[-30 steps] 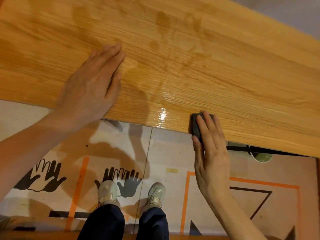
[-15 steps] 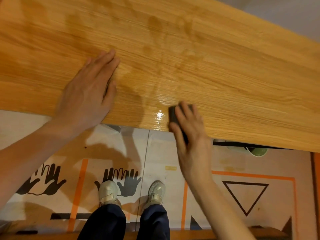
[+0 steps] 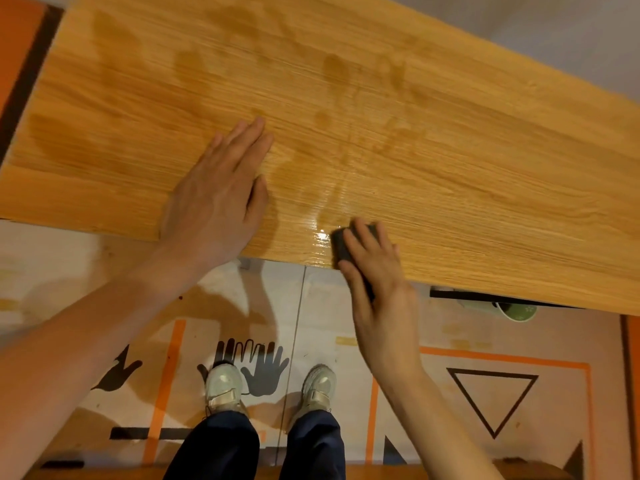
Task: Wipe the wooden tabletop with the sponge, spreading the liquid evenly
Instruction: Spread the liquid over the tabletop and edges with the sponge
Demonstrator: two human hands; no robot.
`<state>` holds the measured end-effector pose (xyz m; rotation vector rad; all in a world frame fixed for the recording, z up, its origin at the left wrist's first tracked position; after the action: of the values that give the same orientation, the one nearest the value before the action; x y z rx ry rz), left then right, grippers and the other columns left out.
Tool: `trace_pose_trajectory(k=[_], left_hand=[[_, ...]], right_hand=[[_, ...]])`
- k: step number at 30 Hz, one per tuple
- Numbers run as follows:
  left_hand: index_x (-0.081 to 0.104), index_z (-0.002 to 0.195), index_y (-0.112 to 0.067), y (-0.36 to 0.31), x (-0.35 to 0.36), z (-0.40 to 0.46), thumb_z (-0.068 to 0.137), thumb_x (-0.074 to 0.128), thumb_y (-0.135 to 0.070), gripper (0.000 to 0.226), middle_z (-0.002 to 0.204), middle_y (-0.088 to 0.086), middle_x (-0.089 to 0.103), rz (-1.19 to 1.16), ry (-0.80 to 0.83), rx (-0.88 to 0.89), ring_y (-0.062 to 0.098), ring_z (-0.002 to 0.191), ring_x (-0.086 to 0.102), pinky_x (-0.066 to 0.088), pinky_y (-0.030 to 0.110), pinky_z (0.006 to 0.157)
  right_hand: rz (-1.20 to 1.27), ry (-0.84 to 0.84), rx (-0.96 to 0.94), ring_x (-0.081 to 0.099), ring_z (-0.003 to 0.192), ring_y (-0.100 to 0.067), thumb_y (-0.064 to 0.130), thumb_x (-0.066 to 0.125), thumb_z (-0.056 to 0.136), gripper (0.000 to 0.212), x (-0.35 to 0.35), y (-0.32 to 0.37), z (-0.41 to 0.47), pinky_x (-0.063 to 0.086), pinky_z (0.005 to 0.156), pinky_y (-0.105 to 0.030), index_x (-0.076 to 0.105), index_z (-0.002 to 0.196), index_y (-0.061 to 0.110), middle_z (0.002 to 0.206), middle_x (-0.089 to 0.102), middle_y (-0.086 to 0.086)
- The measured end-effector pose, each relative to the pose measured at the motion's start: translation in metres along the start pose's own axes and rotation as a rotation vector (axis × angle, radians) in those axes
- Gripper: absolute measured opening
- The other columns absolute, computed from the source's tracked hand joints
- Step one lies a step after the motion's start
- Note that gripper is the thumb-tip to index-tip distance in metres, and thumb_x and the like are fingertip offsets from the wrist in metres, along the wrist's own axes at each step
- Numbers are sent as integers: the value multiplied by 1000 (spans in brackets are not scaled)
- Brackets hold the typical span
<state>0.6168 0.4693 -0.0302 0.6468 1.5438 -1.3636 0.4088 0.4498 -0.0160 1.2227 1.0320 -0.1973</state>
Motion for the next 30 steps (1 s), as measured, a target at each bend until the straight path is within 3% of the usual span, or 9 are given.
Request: trace_pose_trajectory(k=[3, 6, 8, 12, 15, 19, 25, 30], left_hand=[[26, 159, -6, 0, 0, 1, 109, 34, -21, 53, 169, 7, 17, -1, -2, -4, 18, 157, 13, 3, 30, 128], [27, 159, -6, 1, 1, 1, 109, 34, -20, 53, 169, 8, 18, -4, 3, -2, 19, 157, 14, 6, 33, 129], [26, 159, -6, 0, 1, 0, 109, 32, -22, 53, 169, 8, 18, -5, 11, -3, 19, 157, 14, 7, 34, 129], [24, 160, -6, 0, 2, -1, 110, 26, -24, 53, 169, 9, 17, 2, 23, 2, 20, 158, 12, 8, 37, 129], [27, 159, -5, 0, 1, 1, 111, 23, -23, 52, 168, 10, 20, -3, 10, 12, 21, 157, 15, 8, 36, 129], [30, 158, -5, 0, 0, 2, 108, 25, -23, 53, 167, 11, 23, -11, -1, 22, 21, 156, 19, 7, 34, 128], [27, 159, -7, 3, 3, 2, 108, 28, -21, 53, 168, 8, 20, -26, 4, 2, 18, 157, 16, 4, 30, 128], [32, 157, -5, 3, 1, 3, 108, 27, -20, 51, 167, 10, 26, -20, -24, 27, 20, 156, 20, 10, 35, 128]], right_hand=[[-60, 26, -17, 21, 148, -16, 18, 49, 101, 38, 1, 3, 52, 20, 122, -43, 51, 139, 15, 150, 41, 1], [-70, -67, 55, 20, 148, -20, 20, 47, 102, 37, -3, 2, 99, 19, 121, -45, 51, 138, 15, 151, 41, -2], [-40, -104, 71, 18, 148, -17, 22, 49, 101, 36, 3, 6, 83, 15, 123, -43, 52, 137, 18, 152, 39, 2], [-48, -15, -69, 18, 148, -11, 23, 53, 100, 38, 29, 30, 2, 13, 124, -37, 52, 138, 20, 151, 39, 8], [-54, 28, -76, 22, 147, -18, 20, 52, 100, 36, 30, 34, 41, 16, 123, -38, 54, 136, 16, 149, 44, 1], [-60, -47, 20, 22, 147, -22, 19, 49, 101, 35, 26, 38, 118, 14, 122, -41, 55, 135, 15, 150, 43, -3], [-66, -33, -8, 15, 149, -9, 23, 50, 101, 38, 43, 50, 14, 12, 124, -34, 50, 139, 22, 152, 39, 7], [-129, -37, -7, 23, 147, -21, 21, 45, 103, 35, 45, 58, 93, 11, 123, -38, 53, 137, 15, 150, 43, -2]])
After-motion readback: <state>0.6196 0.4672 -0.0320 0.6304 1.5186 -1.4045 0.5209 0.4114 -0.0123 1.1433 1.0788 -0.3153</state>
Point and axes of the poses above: each hand's wrist, its own z-axis towards the middle knuckle, its own x-axis out of the palm, y = z × x, the point moved 8 cm from there along z, towards the middle knuckle
